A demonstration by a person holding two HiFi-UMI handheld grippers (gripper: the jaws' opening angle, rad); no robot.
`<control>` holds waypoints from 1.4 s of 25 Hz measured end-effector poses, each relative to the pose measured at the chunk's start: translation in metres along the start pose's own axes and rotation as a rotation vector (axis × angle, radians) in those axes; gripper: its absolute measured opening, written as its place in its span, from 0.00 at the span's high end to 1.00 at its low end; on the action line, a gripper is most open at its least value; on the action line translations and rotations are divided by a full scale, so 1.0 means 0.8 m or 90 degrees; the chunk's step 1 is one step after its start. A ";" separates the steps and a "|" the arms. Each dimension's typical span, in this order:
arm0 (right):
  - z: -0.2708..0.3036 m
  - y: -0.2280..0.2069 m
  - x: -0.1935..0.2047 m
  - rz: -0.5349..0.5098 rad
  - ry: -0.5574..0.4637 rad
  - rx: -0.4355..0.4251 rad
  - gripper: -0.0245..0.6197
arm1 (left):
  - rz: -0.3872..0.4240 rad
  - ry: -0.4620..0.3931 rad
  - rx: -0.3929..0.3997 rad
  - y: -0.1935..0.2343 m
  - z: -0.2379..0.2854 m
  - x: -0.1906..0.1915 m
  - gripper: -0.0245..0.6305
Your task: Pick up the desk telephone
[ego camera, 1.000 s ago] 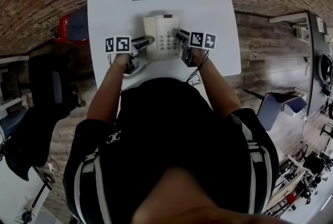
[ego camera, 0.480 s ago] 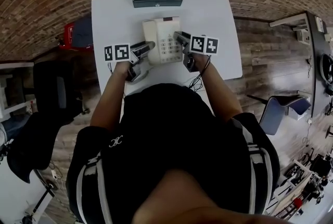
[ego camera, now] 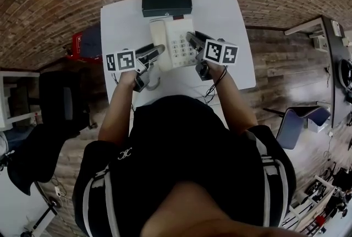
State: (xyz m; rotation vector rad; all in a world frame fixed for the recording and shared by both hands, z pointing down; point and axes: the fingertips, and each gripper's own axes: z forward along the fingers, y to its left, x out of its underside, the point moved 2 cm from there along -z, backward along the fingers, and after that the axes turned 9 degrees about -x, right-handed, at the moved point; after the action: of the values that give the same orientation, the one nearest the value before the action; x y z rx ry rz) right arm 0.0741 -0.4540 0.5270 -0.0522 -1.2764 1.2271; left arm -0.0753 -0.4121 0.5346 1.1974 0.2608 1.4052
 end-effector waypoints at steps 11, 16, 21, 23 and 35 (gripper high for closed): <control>-0.035 0.073 -0.072 -0.054 -0.081 -0.031 0.75 | 0.092 -0.067 -0.003 -0.075 -0.048 -0.058 0.54; -0.043 0.095 -0.092 -0.080 -0.100 -0.045 0.75 | 0.110 -0.094 -0.001 -0.094 -0.064 -0.074 0.54; -0.042 0.101 -0.093 -0.086 -0.098 -0.049 0.75 | 0.109 -0.090 -0.007 -0.094 -0.069 -0.075 0.54; -0.040 0.102 -0.090 -0.082 -0.098 -0.050 0.75 | 0.109 -0.086 -0.010 -0.092 -0.070 -0.073 0.54; -0.045 0.107 -0.087 -0.075 -0.097 -0.054 0.75 | 0.110 -0.081 -0.011 -0.097 -0.077 -0.070 0.54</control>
State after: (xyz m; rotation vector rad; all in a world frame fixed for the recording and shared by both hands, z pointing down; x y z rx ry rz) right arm 0.0584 -0.4460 0.4124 0.0558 -1.4428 1.0927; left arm -0.0888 -0.4088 0.4215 1.3143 0.0573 1.4696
